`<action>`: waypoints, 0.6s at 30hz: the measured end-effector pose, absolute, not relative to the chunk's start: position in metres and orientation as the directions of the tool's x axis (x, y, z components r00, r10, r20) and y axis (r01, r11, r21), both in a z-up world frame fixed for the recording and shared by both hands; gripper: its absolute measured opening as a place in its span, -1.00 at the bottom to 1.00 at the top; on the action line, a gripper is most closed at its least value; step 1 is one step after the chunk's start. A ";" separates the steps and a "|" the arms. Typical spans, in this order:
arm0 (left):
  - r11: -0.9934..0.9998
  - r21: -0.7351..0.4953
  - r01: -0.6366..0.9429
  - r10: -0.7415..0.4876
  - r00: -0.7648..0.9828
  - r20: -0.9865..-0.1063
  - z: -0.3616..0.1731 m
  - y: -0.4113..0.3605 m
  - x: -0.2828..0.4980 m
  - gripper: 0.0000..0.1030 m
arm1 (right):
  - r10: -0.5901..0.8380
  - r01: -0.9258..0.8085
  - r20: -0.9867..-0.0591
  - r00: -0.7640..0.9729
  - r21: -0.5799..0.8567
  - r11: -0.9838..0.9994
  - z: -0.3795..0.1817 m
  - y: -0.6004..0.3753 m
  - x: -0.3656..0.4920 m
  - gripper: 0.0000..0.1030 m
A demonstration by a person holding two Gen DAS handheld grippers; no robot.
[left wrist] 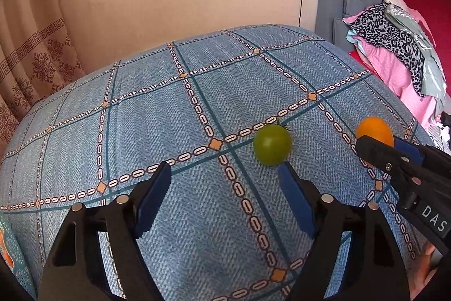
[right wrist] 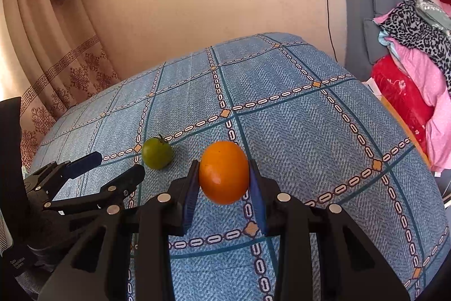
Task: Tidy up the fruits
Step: 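Grasp the last orange with the right tool while the left tool grasps the green tomato, then carry the green tomato and orange into the basket and open both tools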
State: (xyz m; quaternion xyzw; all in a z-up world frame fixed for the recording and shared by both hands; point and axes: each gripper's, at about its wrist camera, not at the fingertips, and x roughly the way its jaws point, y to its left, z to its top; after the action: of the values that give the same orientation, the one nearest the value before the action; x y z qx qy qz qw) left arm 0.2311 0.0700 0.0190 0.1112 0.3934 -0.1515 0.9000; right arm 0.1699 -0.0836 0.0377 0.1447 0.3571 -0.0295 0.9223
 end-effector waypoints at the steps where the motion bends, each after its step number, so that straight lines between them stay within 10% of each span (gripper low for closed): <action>1: 0.925 0.076 0.372 -0.197 0.641 -0.742 0.018 0.067 0.233 0.48 | 0.047 0.162 -0.668 0.743 0.247 0.955 0.037 -0.085 0.170 -0.34; 18: 0.877 0.087 0.473 -0.252 0.606 -0.754 -0.001 0.031 0.249 -0.36 | 0.015 0.181 -0.676 0.737 0.219 0.959 0.030 -0.083 0.172 -0.34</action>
State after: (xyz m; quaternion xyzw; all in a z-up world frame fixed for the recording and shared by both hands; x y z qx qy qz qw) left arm 0.2488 0.0306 -0.0010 0.1400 0.3936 -0.2049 0.8851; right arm 0.1721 -0.0831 0.0299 0.1362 0.3597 -0.0449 0.9220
